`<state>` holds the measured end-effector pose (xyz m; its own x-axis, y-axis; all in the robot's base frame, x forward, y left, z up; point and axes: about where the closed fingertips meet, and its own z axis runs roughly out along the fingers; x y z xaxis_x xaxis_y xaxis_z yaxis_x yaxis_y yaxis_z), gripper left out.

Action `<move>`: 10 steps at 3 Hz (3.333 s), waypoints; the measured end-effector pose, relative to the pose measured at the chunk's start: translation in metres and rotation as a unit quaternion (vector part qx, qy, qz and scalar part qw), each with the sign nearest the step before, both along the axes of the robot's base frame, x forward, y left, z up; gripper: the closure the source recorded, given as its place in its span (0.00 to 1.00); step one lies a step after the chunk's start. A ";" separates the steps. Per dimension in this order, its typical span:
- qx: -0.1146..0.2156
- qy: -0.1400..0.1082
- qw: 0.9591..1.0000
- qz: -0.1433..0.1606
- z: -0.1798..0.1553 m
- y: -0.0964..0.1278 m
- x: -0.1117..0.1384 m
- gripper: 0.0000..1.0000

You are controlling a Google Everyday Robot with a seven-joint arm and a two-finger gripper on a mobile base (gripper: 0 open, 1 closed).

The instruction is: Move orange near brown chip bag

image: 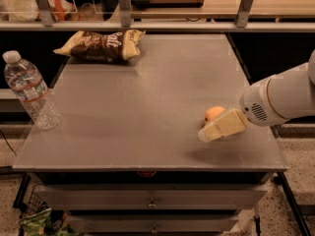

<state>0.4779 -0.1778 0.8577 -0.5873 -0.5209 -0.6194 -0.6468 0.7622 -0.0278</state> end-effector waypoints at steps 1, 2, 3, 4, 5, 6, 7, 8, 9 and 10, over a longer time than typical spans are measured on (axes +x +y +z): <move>-0.003 -0.004 1.000 -0.002 -0.008 -0.007 0.007 0.00; -0.001 -0.007 1.000 0.004 -0.011 -0.010 0.011 0.18; -0.004 -0.008 1.000 0.010 -0.010 -0.011 0.011 0.41; -0.009 -0.017 1.000 0.020 -0.004 -0.013 0.014 0.64; -0.015 -0.029 0.999 0.012 0.009 -0.024 0.019 0.88; -0.016 -0.070 0.997 0.001 0.043 -0.034 0.044 1.00; -0.006 -0.119 0.993 -0.021 0.085 -0.037 0.085 1.00; 0.012 -0.148 0.989 -0.018 0.111 -0.012 0.134 1.00; 0.034 -0.165 0.986 0.012 0.126 0.033 0.174 1.00; 0.048 -0.173 0.982 0.053 0.134 0.078 0.193 1.00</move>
Offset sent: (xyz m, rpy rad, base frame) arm 0.0169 -0.0139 -0.0186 0.0069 -0.0153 0.0203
